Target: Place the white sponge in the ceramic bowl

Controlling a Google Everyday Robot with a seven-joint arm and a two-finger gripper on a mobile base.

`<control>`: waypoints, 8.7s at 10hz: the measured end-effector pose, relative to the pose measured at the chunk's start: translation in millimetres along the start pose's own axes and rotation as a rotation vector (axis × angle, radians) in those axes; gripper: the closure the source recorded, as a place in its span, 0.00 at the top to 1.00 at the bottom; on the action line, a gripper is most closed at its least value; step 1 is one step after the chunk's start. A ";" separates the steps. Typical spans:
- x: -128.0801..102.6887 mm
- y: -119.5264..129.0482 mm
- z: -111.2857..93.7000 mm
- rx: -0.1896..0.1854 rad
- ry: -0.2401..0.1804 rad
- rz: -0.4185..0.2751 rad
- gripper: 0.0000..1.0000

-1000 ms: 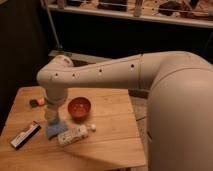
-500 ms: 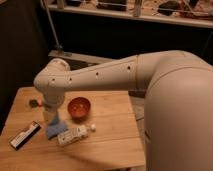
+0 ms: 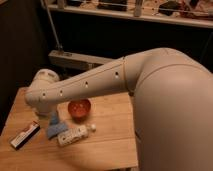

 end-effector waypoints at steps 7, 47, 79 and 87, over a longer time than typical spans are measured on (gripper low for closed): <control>8.4 12.7 43.1 -0.012 0.062 -0.052 0.65; 36.6 -13.6 134.1 0.100 0.259 -0.096 0.65; 11.5 8.2 138.8 -0.183 0.165 -0.431 0.65; 27.1 20.2 165.4 -0.181 0.186 -0.397 0.65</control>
